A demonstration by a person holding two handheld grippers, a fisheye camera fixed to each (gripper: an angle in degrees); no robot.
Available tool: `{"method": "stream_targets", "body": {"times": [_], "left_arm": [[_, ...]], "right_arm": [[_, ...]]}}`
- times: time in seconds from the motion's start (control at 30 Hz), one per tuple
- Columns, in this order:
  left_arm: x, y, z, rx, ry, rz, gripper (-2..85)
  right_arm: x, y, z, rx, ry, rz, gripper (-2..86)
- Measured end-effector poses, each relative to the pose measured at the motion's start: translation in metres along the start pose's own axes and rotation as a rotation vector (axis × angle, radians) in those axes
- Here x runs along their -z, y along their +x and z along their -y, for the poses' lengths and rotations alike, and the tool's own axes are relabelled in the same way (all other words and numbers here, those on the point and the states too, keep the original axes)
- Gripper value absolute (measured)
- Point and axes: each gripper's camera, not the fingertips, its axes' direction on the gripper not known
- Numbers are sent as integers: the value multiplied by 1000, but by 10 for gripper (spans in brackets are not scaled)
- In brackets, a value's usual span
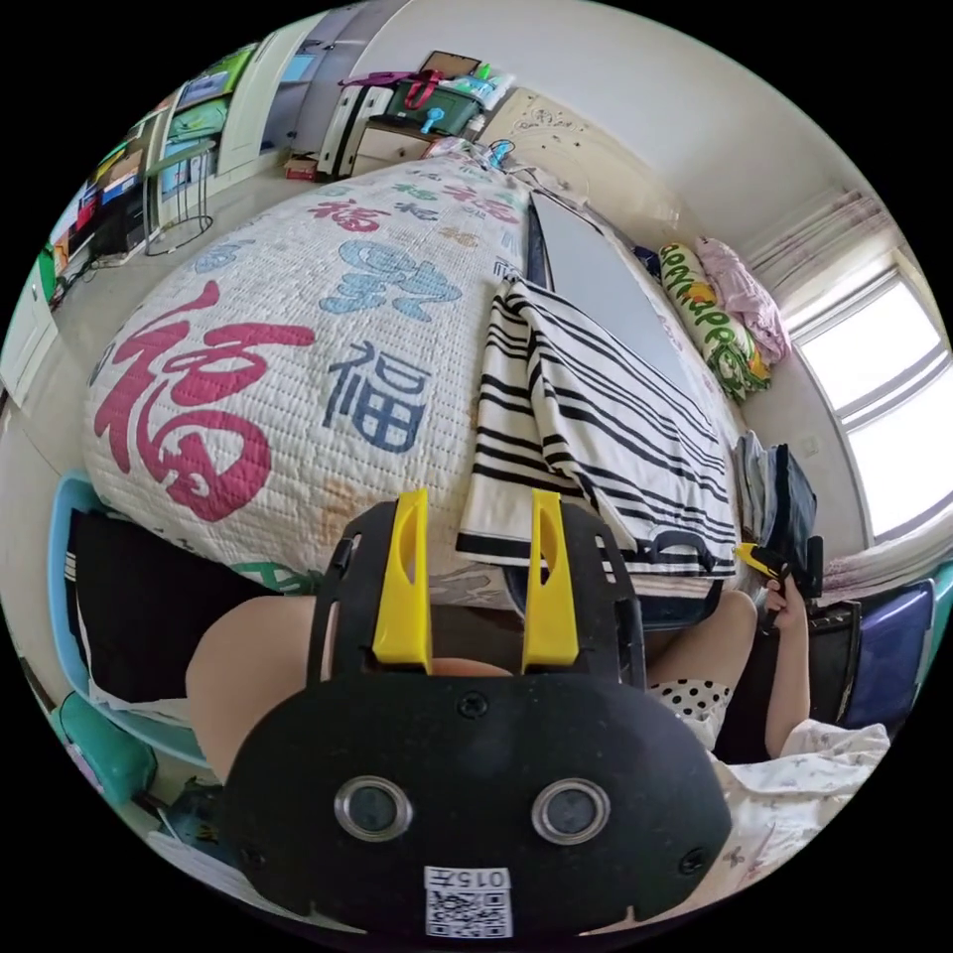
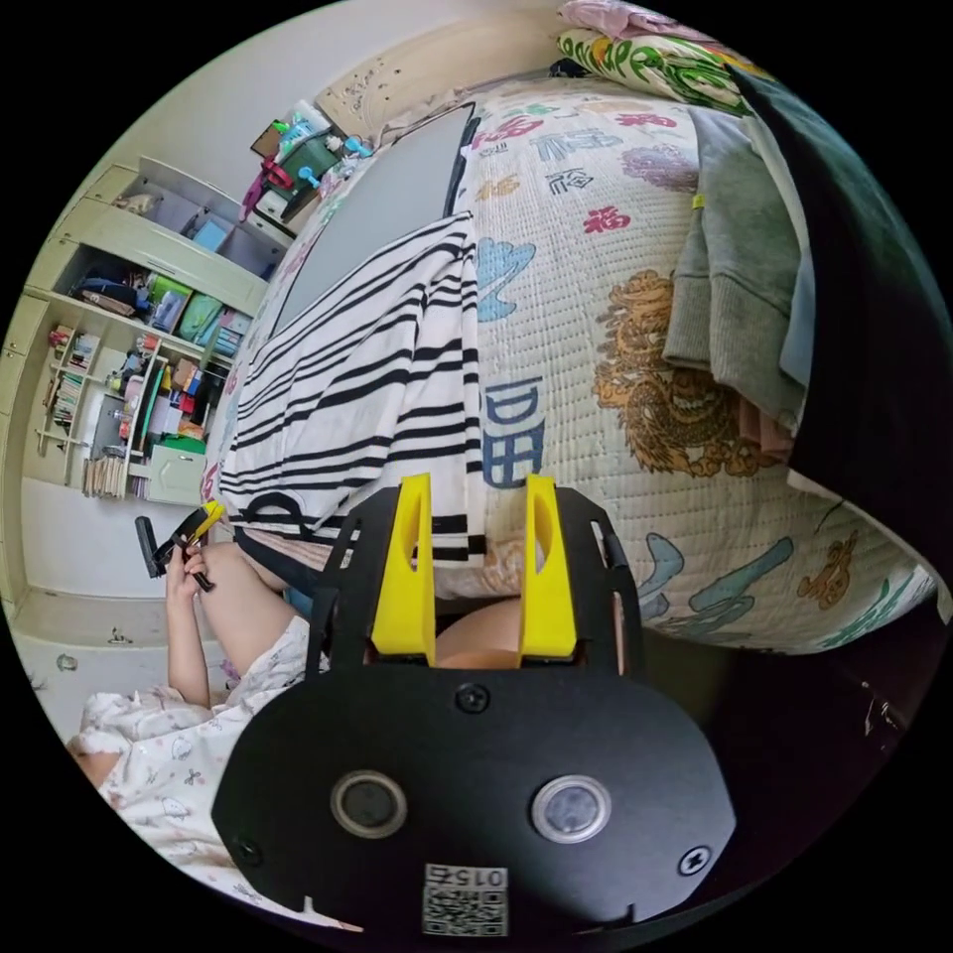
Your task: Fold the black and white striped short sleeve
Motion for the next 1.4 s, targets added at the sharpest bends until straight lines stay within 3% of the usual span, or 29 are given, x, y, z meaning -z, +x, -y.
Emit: {"method": "stream_targets", "body": {"times": [0.27, 0.37, 0.47, 0.77, 0.83, 0.87, 0.97, 1.13, 1.23, 1.4], "left_arm": [[-10, 4, 5, -79, -12, 135, 89], [-7, -5, -1, -108, -24, 54, 17], [10, -17, -9, -139, -2, -15, -2], [56, -37, -53, -198, 60, 5, 0], [57, -45, -63, -161, 56, 35, 12], [64, -53, -71, -139, 75, 25, 57], [94, -59, -95, -235, 151, -56, 91], [101, -7, -124, -710, 107, -135, 106], [70, 23, -128, -875, -7, -242, 124], [3, 56, -142, -1114, -171, -218, 134]], "right_arm": [[-2, -13, 9, -3, -70, -73, 111], [-4, -13, 3, -17, -86, -128, 70], [-3, -7, -5, -35, -113, -135, 14], [22, 16, -69, -5, -47, -172, -2], [17, 26, -84, 16, -58, -179, 0], [14, 33, -94, 33, -65, -212, 4], [31, 40, -131, 199, 31, -319, 44], [55, 6, -199, 737, 191, -163, 92], [28, -18, -215, 959, 146, -122, 117], [-28, -23, -219, 1131, -31, -89, 124]]}}
